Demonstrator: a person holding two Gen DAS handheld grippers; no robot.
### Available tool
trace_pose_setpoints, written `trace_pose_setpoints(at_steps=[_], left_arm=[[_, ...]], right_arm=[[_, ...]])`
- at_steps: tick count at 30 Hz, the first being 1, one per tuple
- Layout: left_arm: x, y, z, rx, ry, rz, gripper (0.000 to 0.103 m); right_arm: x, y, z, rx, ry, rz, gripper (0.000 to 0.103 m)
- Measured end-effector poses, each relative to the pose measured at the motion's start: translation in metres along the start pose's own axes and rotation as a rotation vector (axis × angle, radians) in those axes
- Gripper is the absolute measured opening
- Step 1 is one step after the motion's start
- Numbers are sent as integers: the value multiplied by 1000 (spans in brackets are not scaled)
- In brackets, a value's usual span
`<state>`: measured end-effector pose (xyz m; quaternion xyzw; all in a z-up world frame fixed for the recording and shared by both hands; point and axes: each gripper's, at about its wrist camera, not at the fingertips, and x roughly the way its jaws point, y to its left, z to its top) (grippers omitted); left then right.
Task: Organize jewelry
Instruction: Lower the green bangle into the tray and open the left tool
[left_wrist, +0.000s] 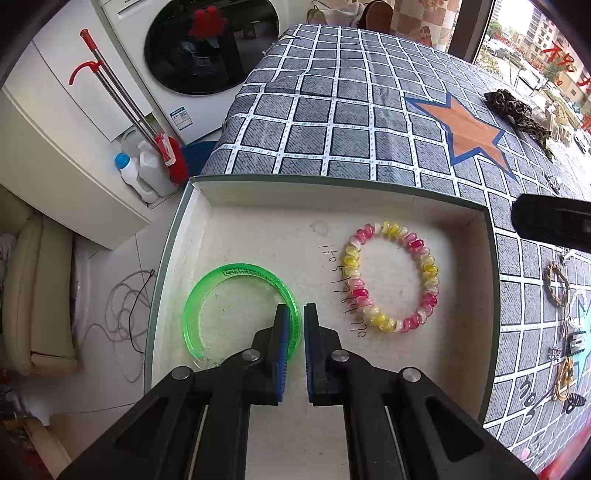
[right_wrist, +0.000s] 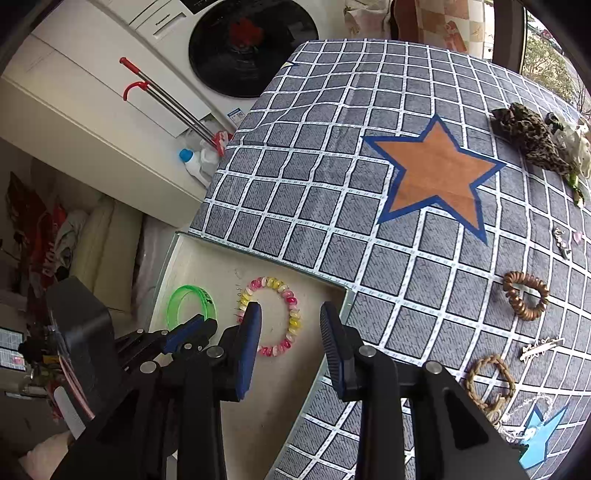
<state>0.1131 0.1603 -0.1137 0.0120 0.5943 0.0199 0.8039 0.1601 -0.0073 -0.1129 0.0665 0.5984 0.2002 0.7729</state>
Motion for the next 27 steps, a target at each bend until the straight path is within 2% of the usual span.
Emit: trace_pose_setpoints(at_steps=[12, 14, 15, 20, 22, 24, 27], left_arm=[[-11, -2, -1, -23, -8, -12, 15], [-14, -1, 0, -29, -5, -4, 90], [-16, -1, -1, -42, -21, 25, 103], [-12, -6, -6, -35, -40, 20, 103], [-12, -12, -10, -24, -54, 27, 103], [-14, -22, -15, -3, -78, 32, 103], [-18, -40, -19, 26, -96, 4, 103]], right_arm=[[-46, -66, -59, 146, -15, -58, 38], [-53, -77, -67, 175, -18, -70, 41], [-57, -84, -73, 190, -20, -76, 43], [-74, -110, -91, 254, -38, -108, 46], [-81, -121, -98, 280, -44, -121, 58], [-87, -131, -104, 307, -51, -136, 66], [-95, -148, -114, 351, -57, -147, 80]])
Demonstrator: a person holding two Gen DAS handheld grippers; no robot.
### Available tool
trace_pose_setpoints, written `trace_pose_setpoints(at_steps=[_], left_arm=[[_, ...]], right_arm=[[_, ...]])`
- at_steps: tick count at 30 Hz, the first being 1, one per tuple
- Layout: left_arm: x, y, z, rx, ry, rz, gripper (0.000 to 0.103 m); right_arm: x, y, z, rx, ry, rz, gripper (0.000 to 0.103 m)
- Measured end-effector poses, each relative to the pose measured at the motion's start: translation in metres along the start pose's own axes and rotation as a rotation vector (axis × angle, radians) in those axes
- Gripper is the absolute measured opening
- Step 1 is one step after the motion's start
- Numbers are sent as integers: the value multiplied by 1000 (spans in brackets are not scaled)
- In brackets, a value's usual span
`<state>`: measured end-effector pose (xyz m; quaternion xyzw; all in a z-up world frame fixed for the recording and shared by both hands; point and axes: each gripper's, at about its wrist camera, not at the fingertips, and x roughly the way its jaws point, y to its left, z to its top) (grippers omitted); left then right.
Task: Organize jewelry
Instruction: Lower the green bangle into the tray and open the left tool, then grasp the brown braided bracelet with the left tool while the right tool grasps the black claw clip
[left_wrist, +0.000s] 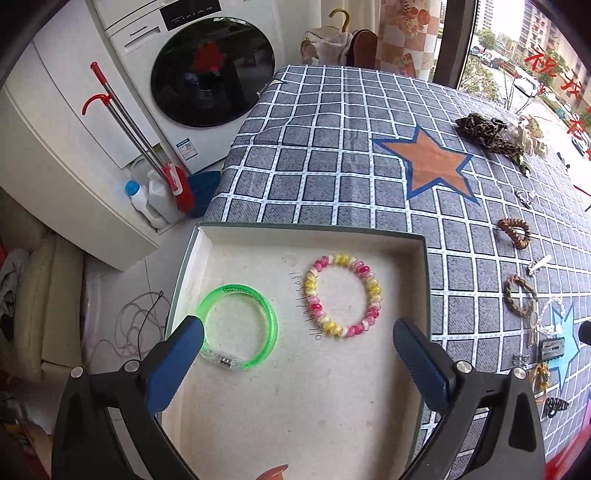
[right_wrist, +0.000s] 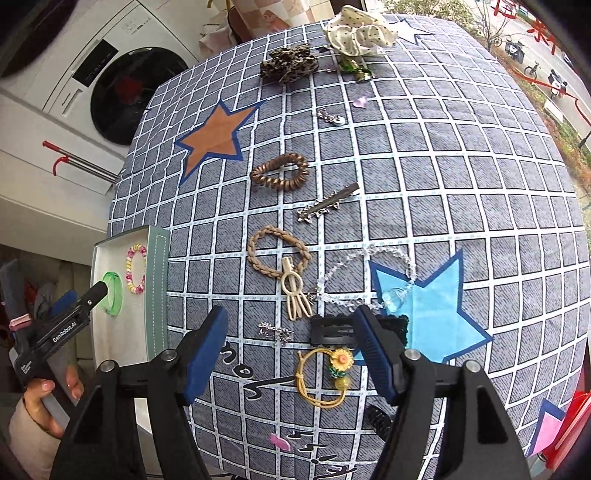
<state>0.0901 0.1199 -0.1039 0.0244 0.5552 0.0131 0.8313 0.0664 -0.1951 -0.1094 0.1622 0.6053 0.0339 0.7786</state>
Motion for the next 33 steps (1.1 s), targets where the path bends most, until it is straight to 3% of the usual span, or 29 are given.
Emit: trace_pose_setpoints(at_steps=[8, 17, 21, 33], left_arm=[[3, -65, -9, 35, 43, -113, 103], [25, -137, -14, 135, 108, -159, 103], [26, -153, -5, 116, 103, -137, 103], [54, -165, 11, 69, 168, -170, 103]], right_arm=[[-10, -47, -14, 87, 9, -37, 86], [-11, -84, -34, 113, 51, -88, 86], [-9, -86, -38, 70, 58, -112, 86], [-3, -81, -64, -78, 106, -125, 86]])
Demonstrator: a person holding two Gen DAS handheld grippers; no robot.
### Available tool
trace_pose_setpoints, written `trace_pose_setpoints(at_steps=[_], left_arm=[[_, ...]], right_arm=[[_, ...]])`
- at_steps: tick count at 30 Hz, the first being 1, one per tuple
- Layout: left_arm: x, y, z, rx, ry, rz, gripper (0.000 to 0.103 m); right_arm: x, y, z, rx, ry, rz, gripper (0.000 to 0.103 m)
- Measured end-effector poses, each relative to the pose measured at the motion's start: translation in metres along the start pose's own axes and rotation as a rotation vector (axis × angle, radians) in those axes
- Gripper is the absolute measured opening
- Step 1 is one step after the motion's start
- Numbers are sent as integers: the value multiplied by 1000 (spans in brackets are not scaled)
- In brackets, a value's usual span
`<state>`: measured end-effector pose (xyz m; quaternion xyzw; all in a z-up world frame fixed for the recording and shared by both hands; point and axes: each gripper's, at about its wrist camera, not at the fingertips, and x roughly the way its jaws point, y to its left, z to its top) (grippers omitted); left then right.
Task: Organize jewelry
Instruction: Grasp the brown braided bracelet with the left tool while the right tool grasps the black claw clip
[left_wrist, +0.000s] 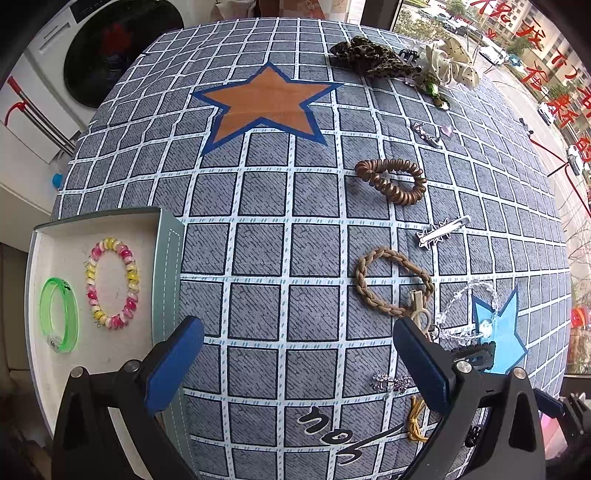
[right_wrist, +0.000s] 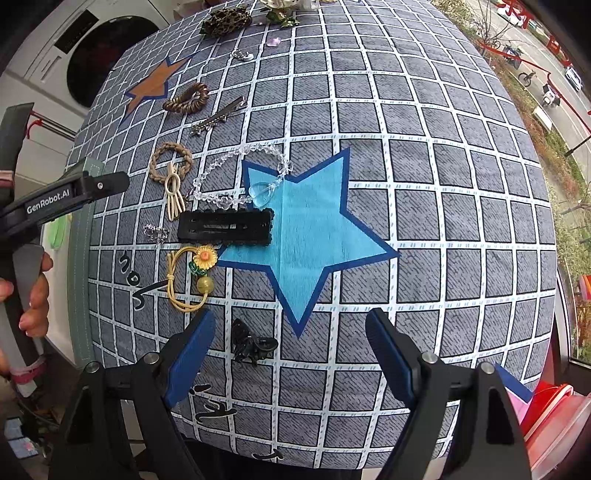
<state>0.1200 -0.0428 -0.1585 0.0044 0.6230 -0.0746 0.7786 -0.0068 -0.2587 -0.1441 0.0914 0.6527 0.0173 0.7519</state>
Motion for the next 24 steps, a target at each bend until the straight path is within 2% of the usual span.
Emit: trace_pose_setpoints(at_steps=[11, 12, 13, 17, 20, 24], left_arm=[[28, -22, 24, 0, -11, -14, 103], [30, -23, 26, 5, -9, -14, 95], [35, -25, 28, 12, 3, -12, 91], [38, -35, 31, 60, -11, 4, 90], [35, -46, 27, 91, -27, 15, 82], [32, -56, 27, 127, -41, 10, 61]], right_arm=[[19, 22, -15, -125, 16, -21, 86], [21, 24, -16, -137, 16, -30, 85], [22, 26, -17, -148, 14, -40, 84], [30, 28, -18, -173, 14, -71, 71], [34, 34, -20, -205, -4, -105, 69], [39, 45, -25, -254, -21, -167, 57]])
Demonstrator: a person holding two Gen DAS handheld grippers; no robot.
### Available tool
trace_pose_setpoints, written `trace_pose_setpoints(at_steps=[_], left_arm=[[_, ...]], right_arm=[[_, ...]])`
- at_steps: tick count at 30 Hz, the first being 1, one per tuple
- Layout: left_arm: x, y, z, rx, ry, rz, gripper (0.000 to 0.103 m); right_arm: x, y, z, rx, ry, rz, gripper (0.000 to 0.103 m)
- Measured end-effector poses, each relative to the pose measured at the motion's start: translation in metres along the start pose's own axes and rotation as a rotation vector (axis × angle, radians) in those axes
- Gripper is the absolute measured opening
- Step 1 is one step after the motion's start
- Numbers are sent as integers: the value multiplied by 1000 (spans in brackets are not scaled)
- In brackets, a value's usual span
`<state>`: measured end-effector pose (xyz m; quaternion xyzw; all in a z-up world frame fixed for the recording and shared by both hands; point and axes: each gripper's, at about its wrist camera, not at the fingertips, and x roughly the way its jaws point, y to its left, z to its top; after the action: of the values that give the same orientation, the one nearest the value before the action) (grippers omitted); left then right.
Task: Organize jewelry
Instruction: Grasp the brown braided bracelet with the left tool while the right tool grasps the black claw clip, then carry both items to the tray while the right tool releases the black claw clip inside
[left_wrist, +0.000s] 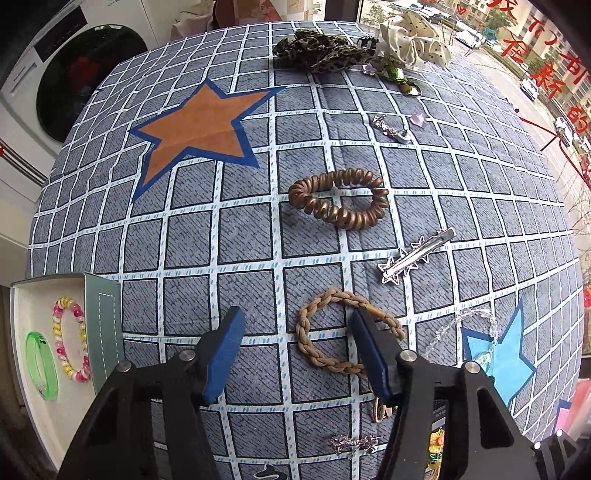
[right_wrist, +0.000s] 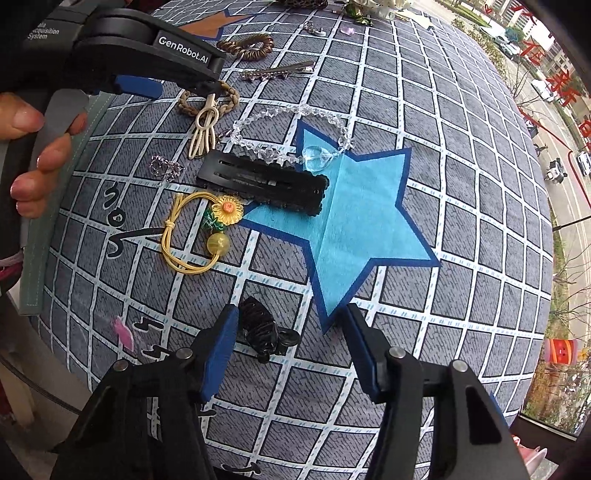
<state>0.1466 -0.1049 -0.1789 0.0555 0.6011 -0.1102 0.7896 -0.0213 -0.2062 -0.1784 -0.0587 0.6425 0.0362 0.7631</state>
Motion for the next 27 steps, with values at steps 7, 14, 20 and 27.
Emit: trace_pose_setpoints(at_steps=[7, 14, 20, 27], left_arm=[[-4, -16, 1, 40, -7, -20, 13], [-14, -7, -4, -21, -5, -93, 13], [-34, 1, -3, -50, -47, -120, 13], [-67, 23, -11, -72, -103, -153, 13]], right_arm=[[-3, 22, -6, -21, -12, -4, 24], [-12, 14, -2, 66, -10, 56, 18], [-20, -9, 4, 157, -18, 123, 18], [-29, -25, 19, 236, -32, 148, 18]])
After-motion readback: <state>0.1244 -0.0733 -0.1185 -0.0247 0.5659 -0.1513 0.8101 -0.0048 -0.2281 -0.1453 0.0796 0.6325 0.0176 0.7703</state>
